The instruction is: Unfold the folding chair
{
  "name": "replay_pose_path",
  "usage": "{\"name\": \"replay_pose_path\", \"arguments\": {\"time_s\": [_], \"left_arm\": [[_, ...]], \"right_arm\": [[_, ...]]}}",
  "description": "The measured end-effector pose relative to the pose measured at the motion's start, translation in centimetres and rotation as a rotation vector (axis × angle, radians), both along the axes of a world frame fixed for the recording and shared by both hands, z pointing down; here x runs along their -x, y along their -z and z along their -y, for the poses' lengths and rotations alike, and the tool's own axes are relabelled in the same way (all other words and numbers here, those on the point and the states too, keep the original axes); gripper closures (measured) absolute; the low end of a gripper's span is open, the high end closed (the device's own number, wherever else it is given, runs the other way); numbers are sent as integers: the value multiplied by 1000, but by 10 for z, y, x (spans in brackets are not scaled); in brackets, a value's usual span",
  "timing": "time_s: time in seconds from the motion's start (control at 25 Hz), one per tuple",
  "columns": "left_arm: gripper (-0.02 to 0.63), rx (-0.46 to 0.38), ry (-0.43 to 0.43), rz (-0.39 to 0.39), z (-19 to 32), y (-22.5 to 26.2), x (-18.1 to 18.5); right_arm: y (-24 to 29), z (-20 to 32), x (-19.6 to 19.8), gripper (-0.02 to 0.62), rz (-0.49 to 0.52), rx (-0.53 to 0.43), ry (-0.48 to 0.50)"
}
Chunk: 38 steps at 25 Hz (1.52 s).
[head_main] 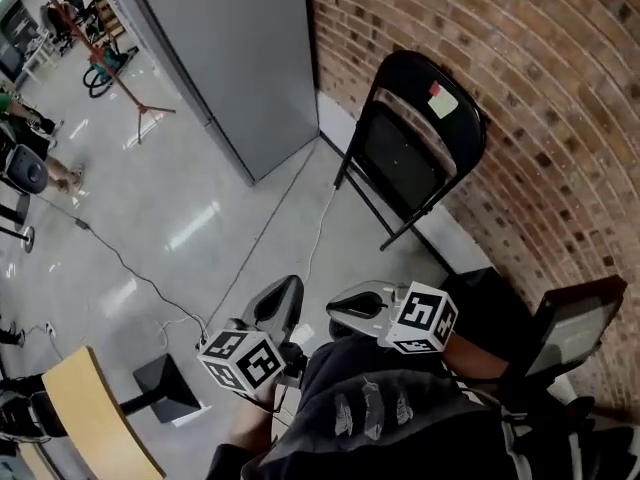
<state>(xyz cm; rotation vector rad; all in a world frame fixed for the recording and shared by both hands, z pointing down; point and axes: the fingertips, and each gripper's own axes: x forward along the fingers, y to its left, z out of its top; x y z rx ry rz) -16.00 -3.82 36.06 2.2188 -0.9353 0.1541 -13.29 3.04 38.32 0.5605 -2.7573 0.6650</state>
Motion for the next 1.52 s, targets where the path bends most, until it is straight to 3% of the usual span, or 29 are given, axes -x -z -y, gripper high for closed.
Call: {"name": "replay_pose_path", "arguments": {"time_s": [0.2, 0.52, 0.72, 1.12, 1.24, 1.48, 1.52], "left_arm": [[604, -6, -87, -15, 22, -1, -32], [603, -7, -102, 20, 44, -10, -91], [603, 4, -128, 45, 52, -12, -130], [603, 65, -197, 91, 68, -32, -180], [603, 89, -203, 102, 72, -38, -187], [603, 118, -221, 125, 79, -50, -204], [603, 118, -222, 127, 81, -51, -206]], "right_arm": [[1, 22, -29, 594, -11, -2, -124], [-5, 44, -71, 594, -15, -41, -83], [-13, 50, -94, 594, 20, -11, -49], [-56, 68, -169, 594, 50, 111, -215], [-68, 95, -218, 594, -14, 107, -335], [-88, 165, -372, 592, -238, 34, -727], [-91, 174, -392, 539, -261, 31, -772]]}}
